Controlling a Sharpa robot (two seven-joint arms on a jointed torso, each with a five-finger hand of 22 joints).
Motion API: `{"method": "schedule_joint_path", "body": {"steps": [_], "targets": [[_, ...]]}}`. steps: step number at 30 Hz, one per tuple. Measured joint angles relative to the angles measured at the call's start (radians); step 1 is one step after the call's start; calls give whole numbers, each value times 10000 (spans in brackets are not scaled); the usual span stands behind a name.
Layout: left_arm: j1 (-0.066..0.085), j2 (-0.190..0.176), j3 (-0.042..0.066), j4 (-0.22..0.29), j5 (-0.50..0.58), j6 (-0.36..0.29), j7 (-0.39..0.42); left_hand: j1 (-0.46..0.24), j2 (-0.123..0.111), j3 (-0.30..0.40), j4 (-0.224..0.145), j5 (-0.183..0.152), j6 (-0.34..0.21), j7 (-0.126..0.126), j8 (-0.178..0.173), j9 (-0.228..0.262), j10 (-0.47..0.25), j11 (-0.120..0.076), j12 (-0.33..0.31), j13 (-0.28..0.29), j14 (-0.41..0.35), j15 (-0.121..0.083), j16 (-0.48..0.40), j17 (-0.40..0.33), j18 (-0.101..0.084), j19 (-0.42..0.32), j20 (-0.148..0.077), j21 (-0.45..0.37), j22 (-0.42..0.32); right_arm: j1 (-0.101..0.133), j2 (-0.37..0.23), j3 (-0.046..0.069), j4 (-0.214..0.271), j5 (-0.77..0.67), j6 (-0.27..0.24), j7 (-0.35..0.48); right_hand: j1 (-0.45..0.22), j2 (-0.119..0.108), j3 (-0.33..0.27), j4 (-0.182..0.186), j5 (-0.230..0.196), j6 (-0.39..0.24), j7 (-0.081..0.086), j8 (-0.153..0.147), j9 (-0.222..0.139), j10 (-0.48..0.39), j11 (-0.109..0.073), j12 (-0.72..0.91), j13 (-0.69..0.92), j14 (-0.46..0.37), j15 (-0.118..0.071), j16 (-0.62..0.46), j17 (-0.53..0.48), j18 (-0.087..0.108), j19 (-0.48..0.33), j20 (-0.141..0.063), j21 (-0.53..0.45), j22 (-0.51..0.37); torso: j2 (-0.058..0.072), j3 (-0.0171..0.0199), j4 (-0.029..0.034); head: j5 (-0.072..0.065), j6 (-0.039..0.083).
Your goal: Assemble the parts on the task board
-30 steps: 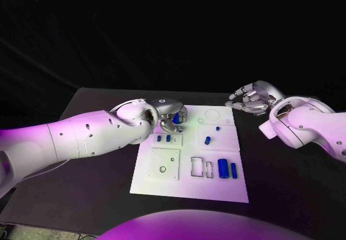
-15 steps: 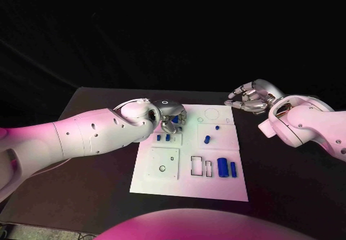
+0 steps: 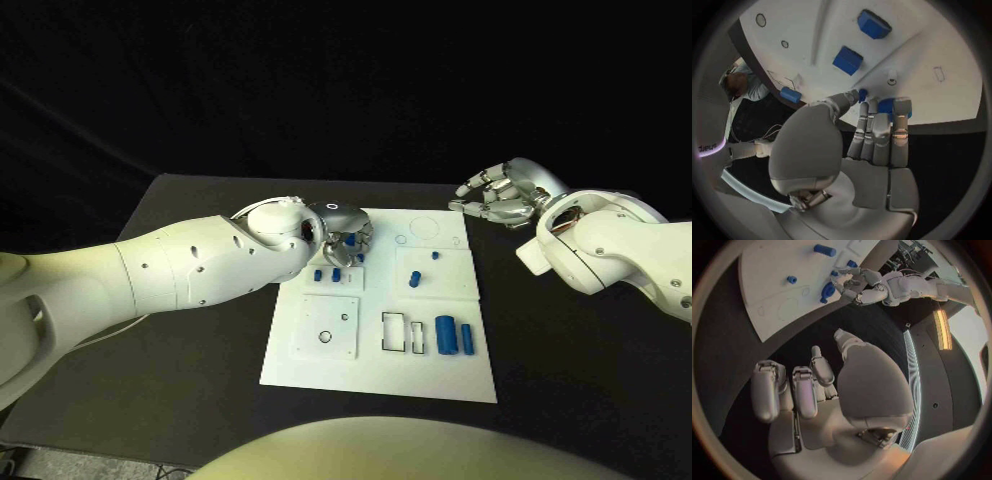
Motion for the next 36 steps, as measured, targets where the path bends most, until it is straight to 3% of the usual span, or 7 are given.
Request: {"method": "schedule_joint_path", "body": {"steps": [17, 18, 19, 28, 29, 36], "targets": [[-52, 192, 17, -198, 46, 91, -10, 42, 42, 193, -83, 0, 181, -34, -54, -9, 324, -73, -120, -114, 314, -34, 445, 381, 1, 268, -18, 751, -2, 0, 21, 0, -6, -4, -1, 1, 0, 0, 0, 0, 38, 0, 0, 0, 14, 0, 0, 0, 11, 0, 0, 0, 0, 0, 0, 0, 0, 1, -5, -5, 3, -22, -46], [-53, 197, 18, -204, 52, 92, -9, 42, 42, 193, -83, 0, 201, -54, -54, -9, 342, -49, -131, -116, 340, -20, 445, 396, -14, 288, -38, 789, -2, 0, 22, 0, -6, -4, -1, 1, 0, 0, 0, 0, 38, 0, 0, 0, 14, 0, 0, 0, 11, 0, 0, 0, 0, -1, 0, 0, 0, 3, -5, -6, 5, -22, -49], [-54, 202, 19, -209, 57, 92, -8, 42, 42, 195, -85, 0, 219, -67, -54, -9, 357, -35, -156, -116, 355, -4, 450, 408, -147, 307, -51, 828, -2, 0, 23, 0, -6, -4, -1, 1, 0, 0, 0, 0, 38, 0, 0, 0, 14, 1, 0, 0, 11, 0, 0, 0, 0, -1, 0, 0, 0, 7, -5, -6, 5, -22, -51], [-68, 223, 19, -234, 111, 92, -15, 333, 332, 480, -371, -2, 731, -96, -66, 43, 1161, -173, -364, -183, 1074, -151, 1147, 1224, -160, 779, -137, 1942, -3, -1, 33, 0, -12, -7, 0, 0, 0, 0, 0, 0, 38, 0, 0, 0, 22, 1, 0, 0, 11, 0, 0, 0, 0, -1, 0, 0, 1, 6, -9, -6, 6, -12, -45], [-68, 223, 19, -234, 116, 85, -16, 368, 368, 533, -423, -4, 756, -112, -68, 51, 1257, -176, -393, -188, 1149, -177, 1215, 1325, -298, 824, -181, 2091, -3, -1, 34, 0, -12, -8, 0, 0, 0, 0, 0, 0, 38, 0, 0, 9, 22, 1, 0, 0, 14, 0, 0, 0, 0, -1, 0, 0, 0, 6, -9, -6, 6, -12, -42], [-97, 159, 3, -180, 177, -135, -5, 487, 486, 619, -630, 83, 824, -104, -144, 91, 1429, -214, -712, -217, 1265, -198, 1318, 1469, -307, 999, -214, 2643, -4, -2, 44, 0, -20, -9, -1, 0, 0, 0, 0, 0, 37, 0, 0, 40, 21, 1, 0, 0, 19, 0, 0, 0, 0, -1, 0, 0, 1, 5, -11, -6, 5, -11, -21]]}}
